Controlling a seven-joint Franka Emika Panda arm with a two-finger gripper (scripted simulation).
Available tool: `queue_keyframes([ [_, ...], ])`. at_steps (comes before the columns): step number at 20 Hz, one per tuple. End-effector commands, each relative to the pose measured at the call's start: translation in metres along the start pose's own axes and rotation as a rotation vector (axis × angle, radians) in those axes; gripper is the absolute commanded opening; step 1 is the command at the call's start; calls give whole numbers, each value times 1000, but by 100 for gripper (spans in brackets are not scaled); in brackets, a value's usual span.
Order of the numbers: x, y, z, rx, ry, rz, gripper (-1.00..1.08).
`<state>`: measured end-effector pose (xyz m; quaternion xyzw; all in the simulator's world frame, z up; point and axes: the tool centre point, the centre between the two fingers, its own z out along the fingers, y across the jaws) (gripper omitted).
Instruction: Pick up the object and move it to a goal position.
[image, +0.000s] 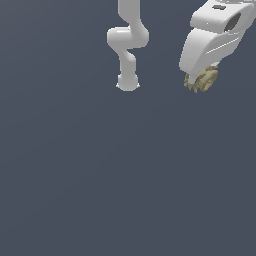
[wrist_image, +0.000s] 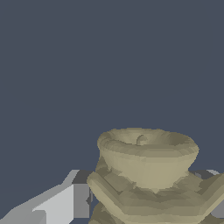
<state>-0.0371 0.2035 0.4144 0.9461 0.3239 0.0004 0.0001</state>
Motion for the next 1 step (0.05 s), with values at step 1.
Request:
queue_keyframes([
  [1,1,-1,-2,0,-1,1,-100],
])
